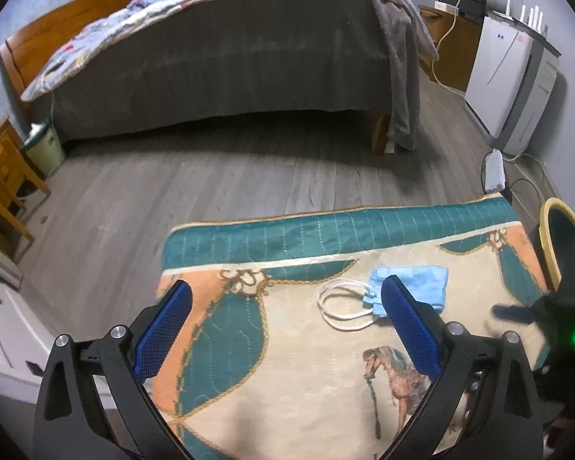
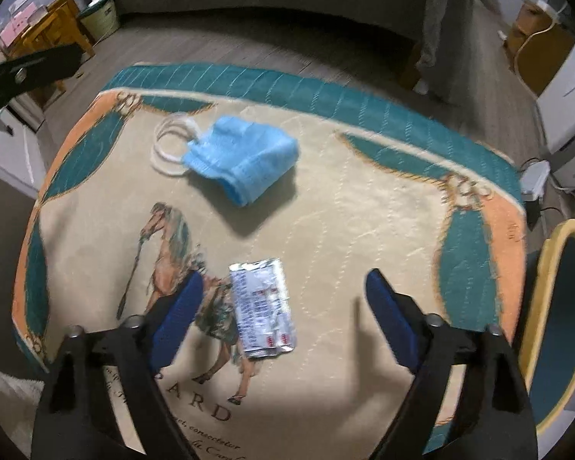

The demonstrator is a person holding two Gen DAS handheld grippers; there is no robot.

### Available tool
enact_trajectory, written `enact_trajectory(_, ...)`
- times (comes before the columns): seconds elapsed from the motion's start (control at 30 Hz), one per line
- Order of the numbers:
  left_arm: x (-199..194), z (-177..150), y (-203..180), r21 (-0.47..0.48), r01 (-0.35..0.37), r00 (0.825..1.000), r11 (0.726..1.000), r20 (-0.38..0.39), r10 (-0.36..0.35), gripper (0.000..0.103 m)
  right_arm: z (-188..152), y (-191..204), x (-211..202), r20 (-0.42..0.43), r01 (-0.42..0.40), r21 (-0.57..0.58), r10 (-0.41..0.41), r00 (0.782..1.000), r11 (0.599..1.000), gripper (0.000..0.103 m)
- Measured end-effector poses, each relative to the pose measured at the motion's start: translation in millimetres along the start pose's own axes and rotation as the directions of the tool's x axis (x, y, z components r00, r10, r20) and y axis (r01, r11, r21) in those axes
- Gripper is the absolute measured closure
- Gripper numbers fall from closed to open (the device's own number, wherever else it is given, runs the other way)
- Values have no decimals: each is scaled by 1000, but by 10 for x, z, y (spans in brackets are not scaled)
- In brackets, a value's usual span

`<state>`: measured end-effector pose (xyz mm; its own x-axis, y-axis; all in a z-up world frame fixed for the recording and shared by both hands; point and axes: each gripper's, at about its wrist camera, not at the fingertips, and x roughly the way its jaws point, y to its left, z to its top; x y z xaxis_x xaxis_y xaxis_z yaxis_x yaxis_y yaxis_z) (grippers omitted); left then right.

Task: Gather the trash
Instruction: 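Grasp the blue face mask with left tool while right tool grasps the silver blister pack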

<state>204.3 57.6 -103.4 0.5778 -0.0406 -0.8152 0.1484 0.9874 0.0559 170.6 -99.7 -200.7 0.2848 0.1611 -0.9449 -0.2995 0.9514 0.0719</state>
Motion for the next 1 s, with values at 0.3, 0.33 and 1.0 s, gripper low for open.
enact_trajectory(0.3, 240, -8, -223, 6, 65, 996, 998, -61, -65, 5, 69, -236, 64, -51, -35, 57, 38, 998, 998, 73)
enact_trajectory(0.33, 264, -11, -262, 10, 73, 995, 997, -67, -72, 5, 90, -315, 43, -46, -24, 75, 27, 999, 997, 73)
enact_trajectory(1.0, 693, -184, -1266, 267, 198, 970, 943, -194, -149, 73, 206, -1152, -328, 40, 40, 289, -54, 998, 957, 73)
